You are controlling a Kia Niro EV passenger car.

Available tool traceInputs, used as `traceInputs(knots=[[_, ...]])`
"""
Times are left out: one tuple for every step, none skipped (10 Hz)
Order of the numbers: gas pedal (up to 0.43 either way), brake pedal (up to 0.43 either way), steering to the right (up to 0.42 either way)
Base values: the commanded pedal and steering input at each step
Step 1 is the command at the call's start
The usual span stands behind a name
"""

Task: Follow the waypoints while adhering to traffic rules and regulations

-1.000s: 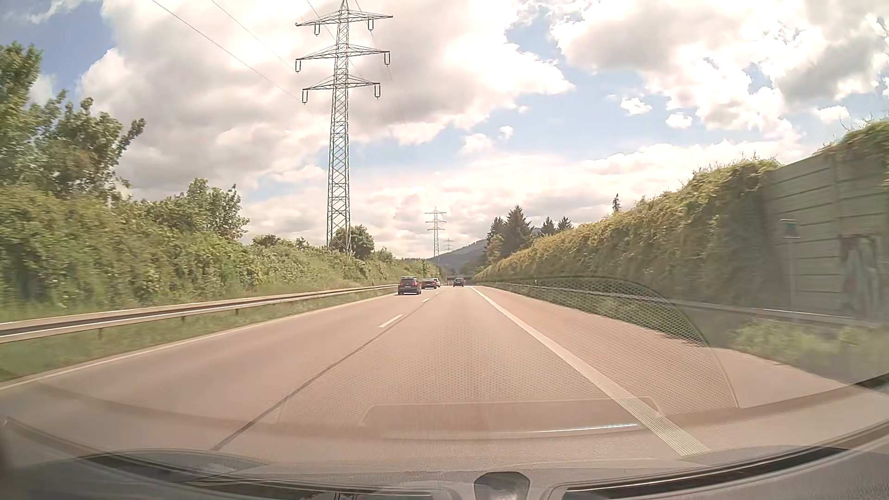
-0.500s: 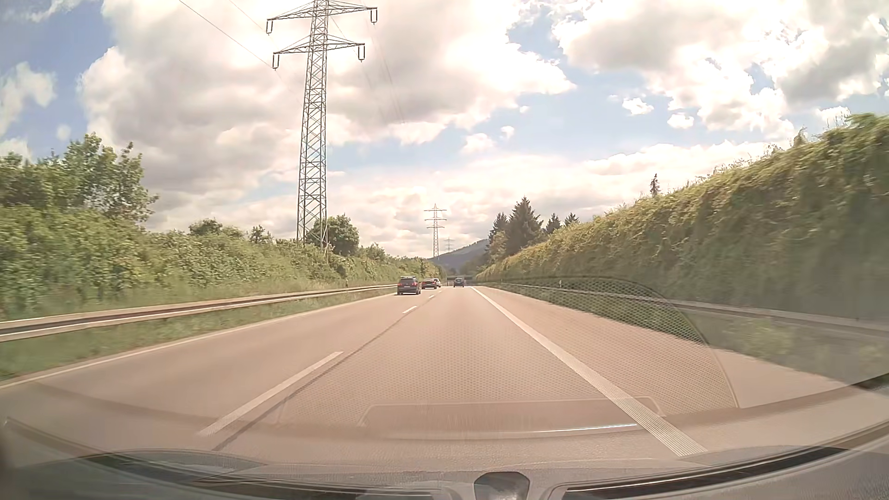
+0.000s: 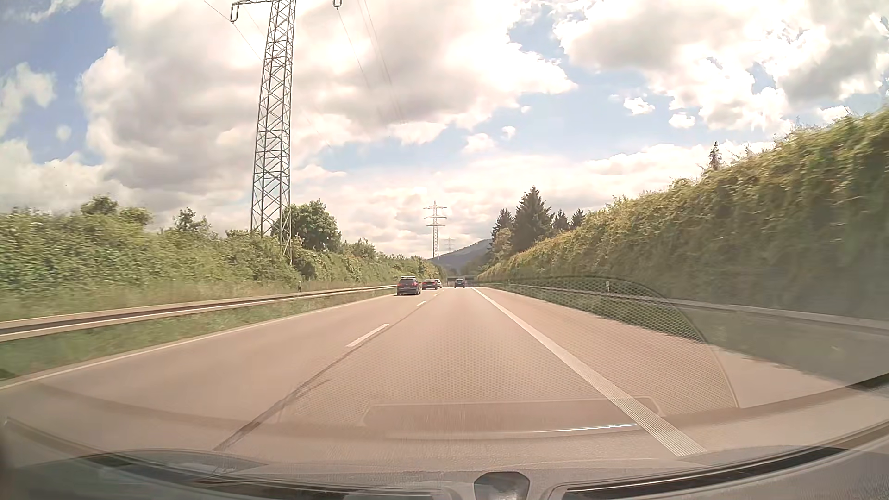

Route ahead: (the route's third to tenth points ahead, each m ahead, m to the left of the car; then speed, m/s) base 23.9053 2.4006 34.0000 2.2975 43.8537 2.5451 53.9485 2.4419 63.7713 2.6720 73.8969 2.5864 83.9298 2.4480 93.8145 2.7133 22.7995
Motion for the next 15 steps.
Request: traceInputs(knots=[[0.150, 0.000, 0.000], [0.150, 0.000, 0.000], [0.150, 0.000, 0.000], [0.150, 0.000, 0.000], [0.150, 0.000, 0.000], [0.150, 0.000, 0.000], [0.150, 0.000, 0.000], [0.150, 0.000, 0.000], [0.150, 0.000, 0.000], [0.150, 0.000, 0.000], [0.150, 0.000, 0.000], [0.150, 0.000, 0.000], [0.150, 0.000, 0.000], [0.150, 0.000, 0.000], [0.150, 0.000, 0.000]])
